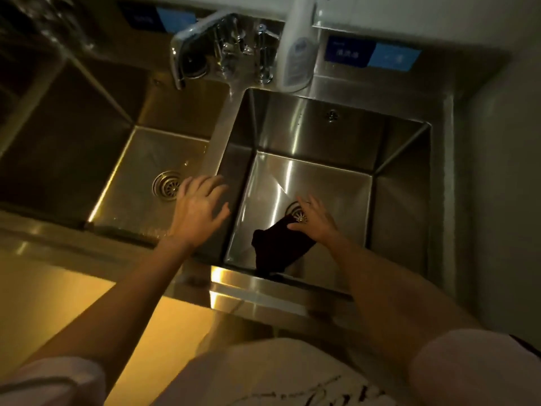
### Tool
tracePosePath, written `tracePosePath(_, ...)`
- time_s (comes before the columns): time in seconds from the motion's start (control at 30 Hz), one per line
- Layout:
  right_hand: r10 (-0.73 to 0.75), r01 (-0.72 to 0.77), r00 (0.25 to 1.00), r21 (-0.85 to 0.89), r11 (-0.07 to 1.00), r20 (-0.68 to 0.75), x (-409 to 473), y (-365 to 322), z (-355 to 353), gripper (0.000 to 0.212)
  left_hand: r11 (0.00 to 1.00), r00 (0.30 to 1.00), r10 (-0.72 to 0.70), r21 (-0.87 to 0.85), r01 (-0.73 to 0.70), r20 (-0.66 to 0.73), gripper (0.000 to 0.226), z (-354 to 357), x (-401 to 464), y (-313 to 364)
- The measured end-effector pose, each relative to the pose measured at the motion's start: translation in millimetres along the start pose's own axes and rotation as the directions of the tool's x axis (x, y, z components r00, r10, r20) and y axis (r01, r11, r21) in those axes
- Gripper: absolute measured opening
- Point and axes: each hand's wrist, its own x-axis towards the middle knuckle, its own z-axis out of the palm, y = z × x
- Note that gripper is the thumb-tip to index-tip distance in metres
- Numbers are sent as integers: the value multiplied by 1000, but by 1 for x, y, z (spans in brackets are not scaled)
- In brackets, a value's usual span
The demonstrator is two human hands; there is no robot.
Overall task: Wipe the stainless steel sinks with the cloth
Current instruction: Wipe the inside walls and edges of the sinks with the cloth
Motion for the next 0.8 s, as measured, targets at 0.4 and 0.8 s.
tracePosePath(0.4,-121,239,916,-278,930,381,21,31,48,91,973,972,-226,-56,223,-63,59,25,-79,6)
tracePosePath(0.8,-63,194,922,-313,930,383,61,17,123,86,951,942,-298,-128,280,-153,46,47,-100,12)
